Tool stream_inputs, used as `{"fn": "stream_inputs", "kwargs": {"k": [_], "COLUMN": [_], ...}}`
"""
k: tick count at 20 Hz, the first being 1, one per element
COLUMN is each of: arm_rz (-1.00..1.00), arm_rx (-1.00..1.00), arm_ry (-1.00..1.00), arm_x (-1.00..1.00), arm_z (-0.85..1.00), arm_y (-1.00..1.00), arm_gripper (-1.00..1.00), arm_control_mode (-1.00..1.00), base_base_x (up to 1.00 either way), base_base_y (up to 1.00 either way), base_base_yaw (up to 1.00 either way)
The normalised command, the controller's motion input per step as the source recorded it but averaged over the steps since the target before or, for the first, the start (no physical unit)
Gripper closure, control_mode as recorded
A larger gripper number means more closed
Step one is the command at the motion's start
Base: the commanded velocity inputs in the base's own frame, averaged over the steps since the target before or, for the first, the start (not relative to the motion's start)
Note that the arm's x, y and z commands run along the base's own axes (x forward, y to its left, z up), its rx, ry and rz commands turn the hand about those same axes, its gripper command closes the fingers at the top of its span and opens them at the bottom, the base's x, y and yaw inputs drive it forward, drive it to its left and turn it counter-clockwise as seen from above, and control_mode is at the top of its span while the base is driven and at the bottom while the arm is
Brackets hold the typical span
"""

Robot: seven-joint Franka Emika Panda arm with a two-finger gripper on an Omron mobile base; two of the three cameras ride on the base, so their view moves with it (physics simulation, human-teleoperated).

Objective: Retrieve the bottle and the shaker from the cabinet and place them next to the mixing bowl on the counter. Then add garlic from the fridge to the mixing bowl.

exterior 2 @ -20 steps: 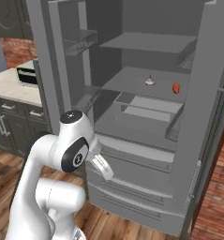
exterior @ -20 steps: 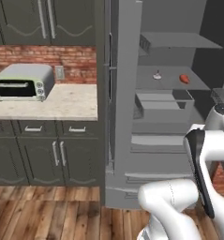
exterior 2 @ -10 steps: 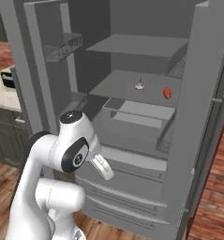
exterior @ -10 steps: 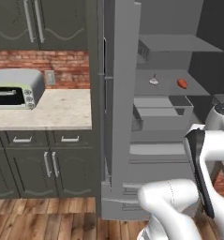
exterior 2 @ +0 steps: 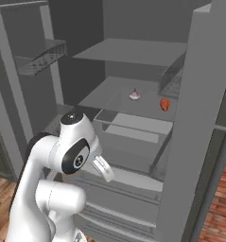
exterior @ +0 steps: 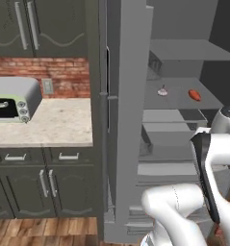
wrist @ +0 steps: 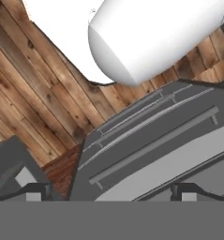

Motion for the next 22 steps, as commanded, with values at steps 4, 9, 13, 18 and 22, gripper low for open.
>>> {"fn": "stream_inputs", "kwargs": {"k": [4,9,13,18,22], "arm_rz": [0.00,0.00,0.00,0.00,0.00], "arm_rx": [0.00,0.00,0.00,0.00,0.00], "arm_ry": [0.00,0.00,0.00,0.00,0.00], "arm_x": [0.00,0.00,0.00,0.00,0.00], "arm_z": [0.00,0.00,0.00,0.00,0.00], "arm_y": [0.00,0.00,0.00,0.00,0.00], "arm_gripper": [-1.00,-1.00,-1.00,-1.00,-1.00], "arm_control_mode": [1.00,1.00,1.00,1.00,1.00], "base_base_x": [0.61,0.43,0.31,0.34,0.38], "base_base_y": [-0.53,-0.43,0.00,0.00,0.00], "base_base_yaw": [0.02,0.05,0.02,0.04,0.03]}}
